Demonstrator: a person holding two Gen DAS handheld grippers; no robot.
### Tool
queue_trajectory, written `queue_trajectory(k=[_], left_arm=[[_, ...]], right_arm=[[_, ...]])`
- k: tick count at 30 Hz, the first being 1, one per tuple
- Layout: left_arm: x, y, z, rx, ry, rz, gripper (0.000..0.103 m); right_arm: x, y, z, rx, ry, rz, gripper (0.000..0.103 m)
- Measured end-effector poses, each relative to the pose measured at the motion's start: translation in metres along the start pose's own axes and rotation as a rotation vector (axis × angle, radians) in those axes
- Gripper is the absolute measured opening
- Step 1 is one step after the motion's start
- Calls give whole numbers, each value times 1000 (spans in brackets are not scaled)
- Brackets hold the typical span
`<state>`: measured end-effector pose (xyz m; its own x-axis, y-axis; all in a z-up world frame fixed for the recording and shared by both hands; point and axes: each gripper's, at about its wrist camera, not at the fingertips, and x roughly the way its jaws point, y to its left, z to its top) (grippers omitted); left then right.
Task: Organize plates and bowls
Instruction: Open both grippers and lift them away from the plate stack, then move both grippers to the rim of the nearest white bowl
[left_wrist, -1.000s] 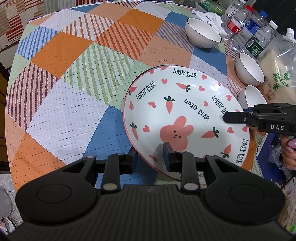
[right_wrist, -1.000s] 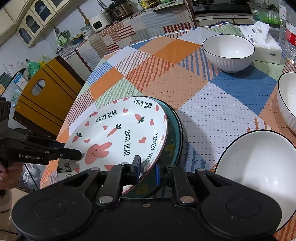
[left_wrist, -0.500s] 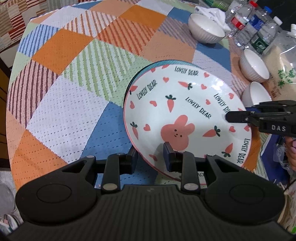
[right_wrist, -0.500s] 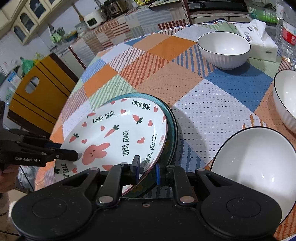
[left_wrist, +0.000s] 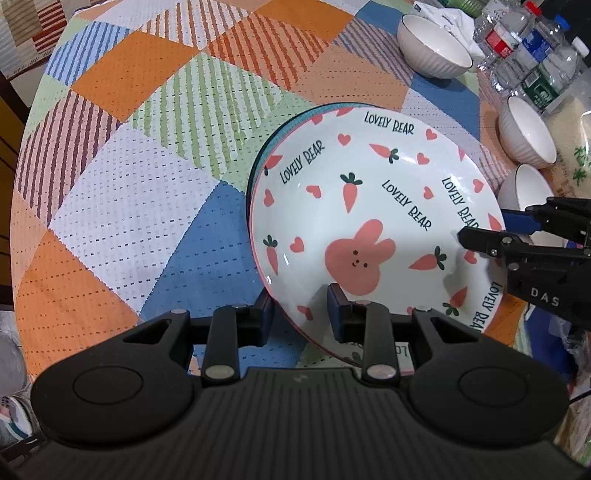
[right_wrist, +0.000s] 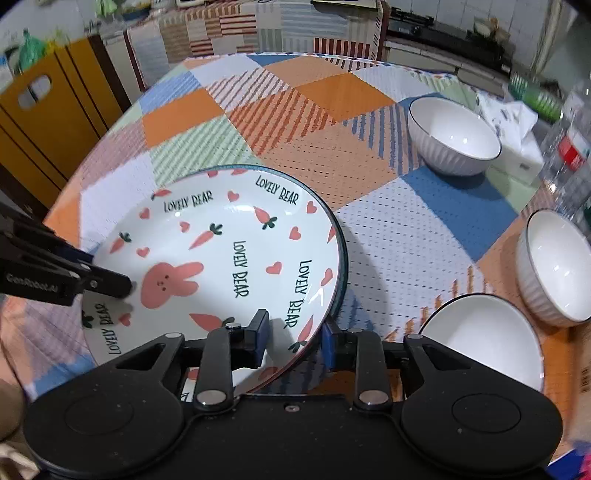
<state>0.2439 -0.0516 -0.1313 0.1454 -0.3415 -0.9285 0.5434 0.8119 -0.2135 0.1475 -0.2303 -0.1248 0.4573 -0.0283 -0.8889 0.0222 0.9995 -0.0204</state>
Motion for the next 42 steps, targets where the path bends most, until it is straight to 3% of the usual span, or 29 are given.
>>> queue_trajectory(k=[8, 18, 25, 34, 35, 42], left_arm=[[-1, -12, -4, 10, -26, 69, 29], [-14, -25, -12, -18, -62, 156, 28], [-45, -39, -21, -53, -113, 154, 28], [-80, -90, -25, -26, -176, 155, 28], [-82, -97, -25, -21, -180, 154, 29], [-79, -145, -22, 8, -204, 87, 34]], right_arm=[[7, 11, -7, -67, -30, -87, 37], [-1, 15, -23, -145, -161, -166, 34], [-43, -12, -40, -53, -282, -90, 34], [-102, -49, -80, -81, -421, -13, 58], [-105, -52, -85, -92, -427, -12, 65], [-95, -78, -117, -107, -392, -23, 75]])
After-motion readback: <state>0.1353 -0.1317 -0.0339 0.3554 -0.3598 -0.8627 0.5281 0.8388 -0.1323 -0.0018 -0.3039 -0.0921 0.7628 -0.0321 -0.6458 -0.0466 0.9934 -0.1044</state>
